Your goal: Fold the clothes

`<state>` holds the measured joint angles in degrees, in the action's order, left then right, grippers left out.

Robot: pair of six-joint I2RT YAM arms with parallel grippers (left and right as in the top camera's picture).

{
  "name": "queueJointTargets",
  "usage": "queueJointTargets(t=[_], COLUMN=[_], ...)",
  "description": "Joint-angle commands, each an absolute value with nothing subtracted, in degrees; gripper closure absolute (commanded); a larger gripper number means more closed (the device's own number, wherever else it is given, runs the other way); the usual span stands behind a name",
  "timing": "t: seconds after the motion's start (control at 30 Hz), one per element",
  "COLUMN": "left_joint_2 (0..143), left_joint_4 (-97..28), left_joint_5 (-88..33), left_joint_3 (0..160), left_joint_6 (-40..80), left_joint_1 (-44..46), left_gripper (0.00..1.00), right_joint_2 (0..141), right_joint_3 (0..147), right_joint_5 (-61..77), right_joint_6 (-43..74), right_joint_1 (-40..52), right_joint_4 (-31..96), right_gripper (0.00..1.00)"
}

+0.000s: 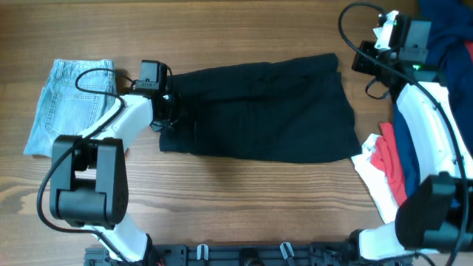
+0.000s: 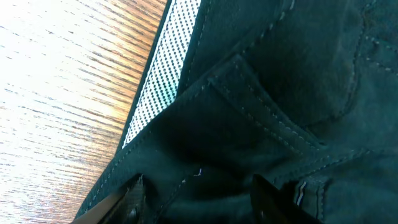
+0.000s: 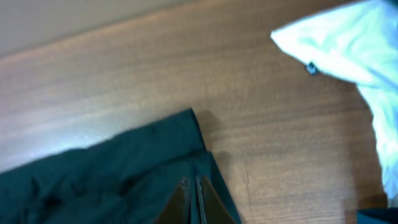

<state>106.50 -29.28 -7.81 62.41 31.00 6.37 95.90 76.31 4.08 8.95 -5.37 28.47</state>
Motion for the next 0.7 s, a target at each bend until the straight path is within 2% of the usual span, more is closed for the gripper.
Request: queueJointTargets(t=[0.0,0.07,0.1,0.3,0.43,0.53,0.67], left_joint_2=[109.2,109.2,109.2,109.2,109.2,109.2,109.2], left_joint_4=[-29.5,-29.5,-29.5,-29.5,-29.5,-29.6,-29.6], left_joint_5=[-5.9,-5.9,-5.9,-5.9,-5.9,-5.9,-5.9], left_joint_3=[61.5,61.5,61.5,61.5,61.5,61.5,61.5], left_joint_6=[32.2,32.2,32.2,32.2,32.2,32.2,32.2], left_joint_1=[6.3,6.3,6.3,6.3,6.3,6.3,6.3], left_gripper=[0.45,0.45,0.45,0.44,0.44,0.44,0.44], right_joint_2=[100.8,103.7,105.5,115.0,118.6,118.4,117.1], right_joint_3=[76.4,76.4,76.4,76.4,76.4,76.5,76.6], right_joint_5=[5.3,7.0,7.4,8.8,18.9,20.5,18.2], right_joint_6=[7.2,6.3,6.0,5.9,2.7,3.4,4.9], right_joint_1=[-5.3,-5.3,-5.3,-5.3,-5.3,-5.3,-5.4], right_joint_4=[30.3,31.0,31.2,30.6,26.7,24.4,24.2], right_gripper=[0.84,0.69,0.57,0.57,0.57,0.59,0.53])
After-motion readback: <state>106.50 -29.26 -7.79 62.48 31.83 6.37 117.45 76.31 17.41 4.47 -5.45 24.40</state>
